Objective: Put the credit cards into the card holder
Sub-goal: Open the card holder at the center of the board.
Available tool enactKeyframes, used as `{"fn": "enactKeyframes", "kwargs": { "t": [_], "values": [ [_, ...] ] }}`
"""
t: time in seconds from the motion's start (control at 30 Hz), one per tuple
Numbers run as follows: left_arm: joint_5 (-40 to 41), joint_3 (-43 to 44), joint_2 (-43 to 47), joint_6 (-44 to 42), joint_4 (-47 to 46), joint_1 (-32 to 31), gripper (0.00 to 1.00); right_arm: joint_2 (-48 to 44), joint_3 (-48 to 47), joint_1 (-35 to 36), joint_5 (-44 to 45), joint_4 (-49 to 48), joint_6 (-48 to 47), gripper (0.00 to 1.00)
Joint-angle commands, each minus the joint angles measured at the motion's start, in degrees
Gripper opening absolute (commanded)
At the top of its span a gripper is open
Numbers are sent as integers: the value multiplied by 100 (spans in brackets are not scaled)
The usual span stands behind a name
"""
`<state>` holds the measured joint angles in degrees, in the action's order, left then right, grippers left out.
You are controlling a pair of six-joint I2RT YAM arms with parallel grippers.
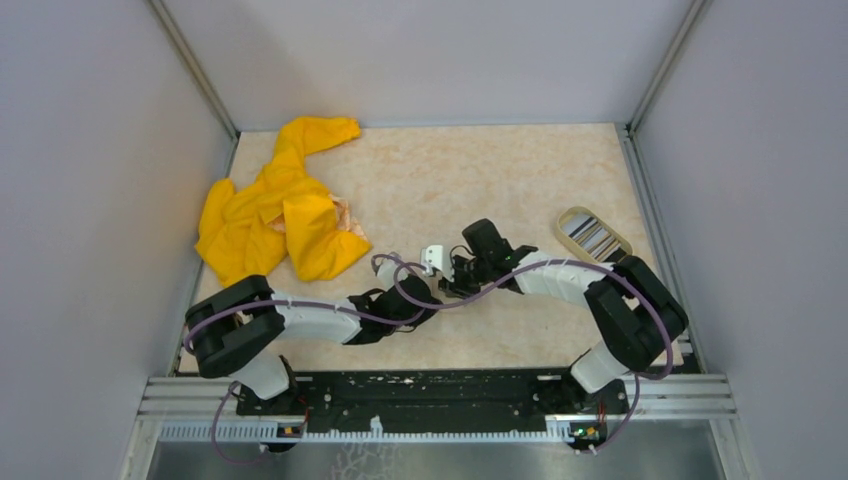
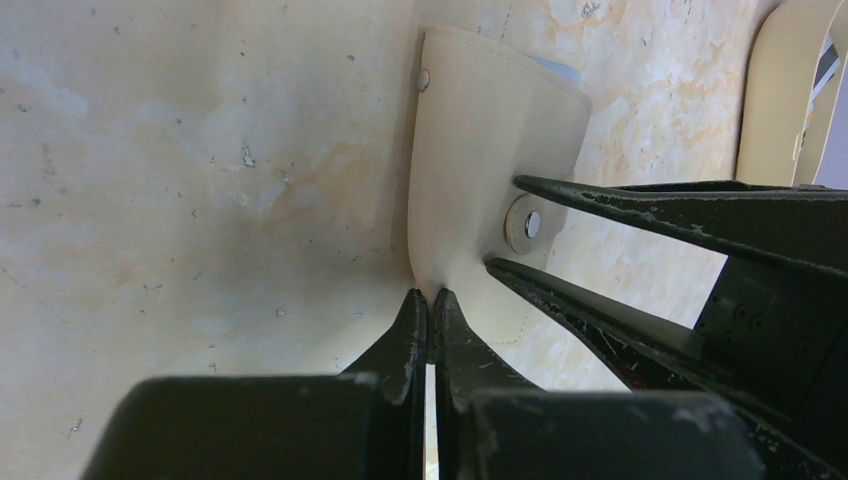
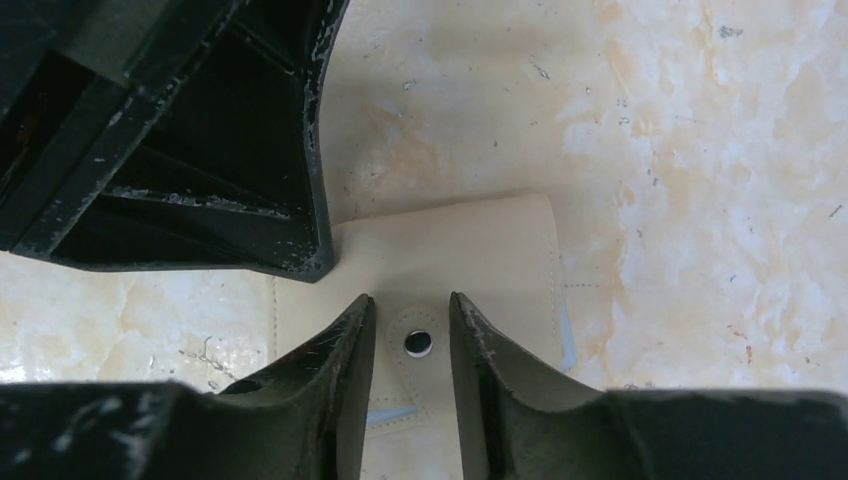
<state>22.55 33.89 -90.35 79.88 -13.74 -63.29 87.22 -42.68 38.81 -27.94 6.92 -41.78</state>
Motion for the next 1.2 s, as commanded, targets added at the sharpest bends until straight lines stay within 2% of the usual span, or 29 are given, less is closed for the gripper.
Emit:
{"fn": "enactKeyframes", "kwargs": {
  "t": [0.0,0.1,0.3,0.67,0.87,0.9,0.93,0.97,1.0,1.07,1.17],
  "values": [
    [51,-30,34,7,199,-96,0,191,-323,37,449,209,-150,30],
    [149,-73,131,4,253,-95,0,194,-363,37,552,377,-227,25],
    [216,-80,144,77,382,-96,0,25,-457,-49,478,591,-289,0],
    [255,-56,54,138,446,-91,0,-585,-382,-567,-47,623,-194,0],
    [172,-60,72,-208,109,-87,2,-917,-371,-1288,-1116,414,543,0],
    [172,-58,94,-341,30,-90,12,-985,-342,-1398,-1323,340,695,0],
    [172,-60,130,-469,-1,-94,29,-1044,-301,-1493,-1489,249,812,0],
    [149,-75,170,-661,-51,-86,51,-1114,-262,-1565,-1622,148,967,0],
    [98,-110,236,-903,-171,-79,62,-1180,-211,-1643,-1733,45,1104,0],
    [-23,-190,395,-1361,-339,-70,78,-1242,-160,-1768,-1944,-90,1311,0],
    [-403,-527,702,-2173,-983,-54,93,-1244,-145,-1901,-2219,-165,1479,0]
  ]
}}
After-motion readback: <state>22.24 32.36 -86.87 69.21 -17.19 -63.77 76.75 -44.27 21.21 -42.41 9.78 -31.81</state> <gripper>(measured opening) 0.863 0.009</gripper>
